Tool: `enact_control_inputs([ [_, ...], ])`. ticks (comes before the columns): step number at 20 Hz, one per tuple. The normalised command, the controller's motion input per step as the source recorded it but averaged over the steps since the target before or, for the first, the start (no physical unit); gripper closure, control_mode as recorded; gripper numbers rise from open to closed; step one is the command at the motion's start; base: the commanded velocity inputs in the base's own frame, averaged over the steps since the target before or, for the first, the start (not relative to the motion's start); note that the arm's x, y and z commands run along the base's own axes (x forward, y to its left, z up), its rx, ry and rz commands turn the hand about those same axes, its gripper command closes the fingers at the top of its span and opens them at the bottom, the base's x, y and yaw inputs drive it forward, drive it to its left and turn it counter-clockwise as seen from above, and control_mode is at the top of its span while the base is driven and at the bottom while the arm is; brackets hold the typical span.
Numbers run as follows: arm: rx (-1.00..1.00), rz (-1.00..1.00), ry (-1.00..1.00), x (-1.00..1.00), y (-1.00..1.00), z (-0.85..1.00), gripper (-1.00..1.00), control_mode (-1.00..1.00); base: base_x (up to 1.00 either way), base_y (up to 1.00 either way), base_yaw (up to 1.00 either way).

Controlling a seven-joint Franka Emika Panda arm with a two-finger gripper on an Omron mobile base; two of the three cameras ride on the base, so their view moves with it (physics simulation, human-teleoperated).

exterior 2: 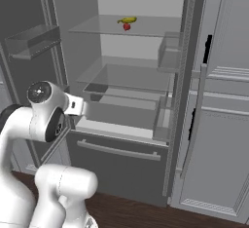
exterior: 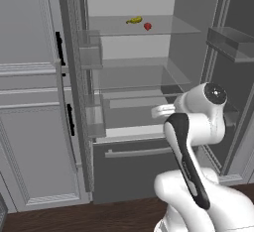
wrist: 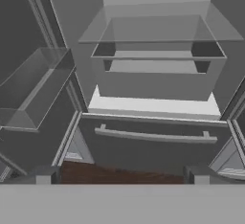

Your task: Take the strawberry from the fridge and place it on top of the pancake, located on the dining counter.

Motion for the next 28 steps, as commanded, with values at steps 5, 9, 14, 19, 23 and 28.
enact_control_inputs([
  [5,0.00,-0.10,0.00,-0.13,-0.01,-0.08,-1.00,-1.00,0.00,0.00,0.00],
  [9,0.00,-0.08,0.00,-0.28,-0.17,-0.10,-1.00,-1.00,0.00,0.00,0.00],
  [14,-0.01,-0.01,0.05,0.10,0.00,-0.07,-1.00,1.00,0.18,0.01,0.00],
  [19,0.00,0.00,0.00,0.00,0.00,0.00,-1.00,1.00,0.99,0.02,-0.01],
  [23,0.00,0.00,0.00,0.00,0.00,0.00,-1.00,1.00,0.62,-0.01,-0.04],
  [28,0.00,0.00,0.00,0.00,0.00,0.00,-1.00,1.00,0.61,-0.01,-0.08],
])
